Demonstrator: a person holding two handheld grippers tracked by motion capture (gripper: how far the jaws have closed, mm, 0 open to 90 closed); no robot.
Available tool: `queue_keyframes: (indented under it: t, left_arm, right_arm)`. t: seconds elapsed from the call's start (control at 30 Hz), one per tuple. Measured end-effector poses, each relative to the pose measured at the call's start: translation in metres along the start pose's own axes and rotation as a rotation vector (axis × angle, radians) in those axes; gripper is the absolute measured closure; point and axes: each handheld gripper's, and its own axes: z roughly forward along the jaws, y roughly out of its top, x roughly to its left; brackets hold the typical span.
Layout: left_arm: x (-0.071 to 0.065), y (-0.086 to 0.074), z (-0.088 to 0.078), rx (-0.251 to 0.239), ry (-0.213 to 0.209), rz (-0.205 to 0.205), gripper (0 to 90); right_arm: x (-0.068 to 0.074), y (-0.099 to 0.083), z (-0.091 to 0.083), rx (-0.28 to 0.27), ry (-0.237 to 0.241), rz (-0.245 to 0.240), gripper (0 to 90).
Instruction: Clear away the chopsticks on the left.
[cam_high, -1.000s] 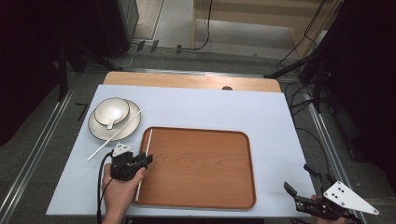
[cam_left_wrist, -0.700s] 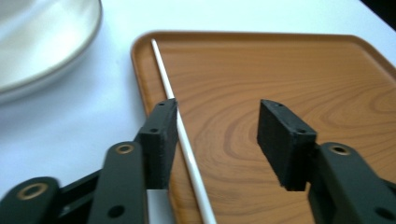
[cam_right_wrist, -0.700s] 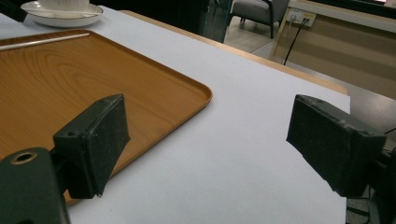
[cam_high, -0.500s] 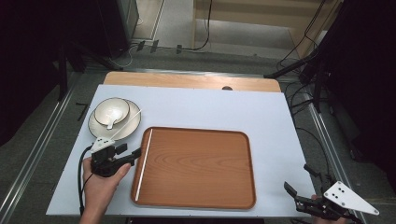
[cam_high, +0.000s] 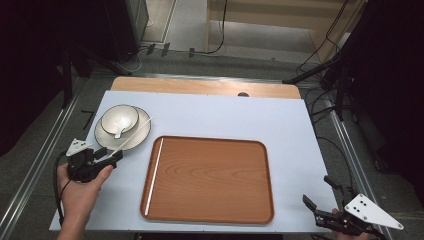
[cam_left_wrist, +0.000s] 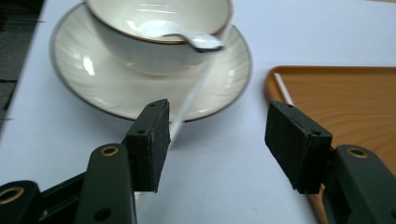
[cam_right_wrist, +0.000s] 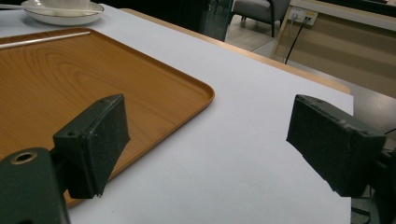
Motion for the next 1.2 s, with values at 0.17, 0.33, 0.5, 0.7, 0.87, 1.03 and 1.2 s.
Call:
queue_keyframes:
  t: [0.17, 0.33, 0.5, 0.7, 0.87, 1.03, 1.2]
  left_arm:
    - [0.014, 0.000, 0.003, 0.017, 0.031, 0.000, 40.6]
    - [0.020, -0.003, 0.011, 0.059, 0.032, 0.020, 41.3]
    - [0.022, -0.006, 0.019, 0.086, 0.037, 0.031, 43.1]
    - [0.022, -0.011, 0.026, 0.124, 0.038, 0.054, 50.3]
    - [0.023, -0.013, 0.025, 0.152, -0.026, 0.062, 72.2]
    - [0.008, -0.015, 0.024, 0.180, -0.121, 0.135, 84.2]
    - [-0.008, -0.014, 0.020, 0.172, -0.156, 0.141, 84.3]
  right_arm:
    - [0.001, 0.000, 0.001, 0.005, 0.001, 0.002, 13.2]
    - [0.001, 0.000, 0.002, 0.007, 0.005, -0.002, 13.2]
    - [0.002, 0.000, 0.002, 0.010, 0.005, 0.000, 13.2]
    - [0.001, -0.001, 0.002, 0.009, 0.004, 0.001, 13.2]
    - [0.001, -0.001, 0.001, 0.013, 0.005, 0.001, 13.2]
    - [0.001, -0.001, 0.001, 0.011, 0.009, -0.002, 13.2]
    - [0.001, 0.000, 0.001, 0.009, 0.010, -0.001, 13.2]
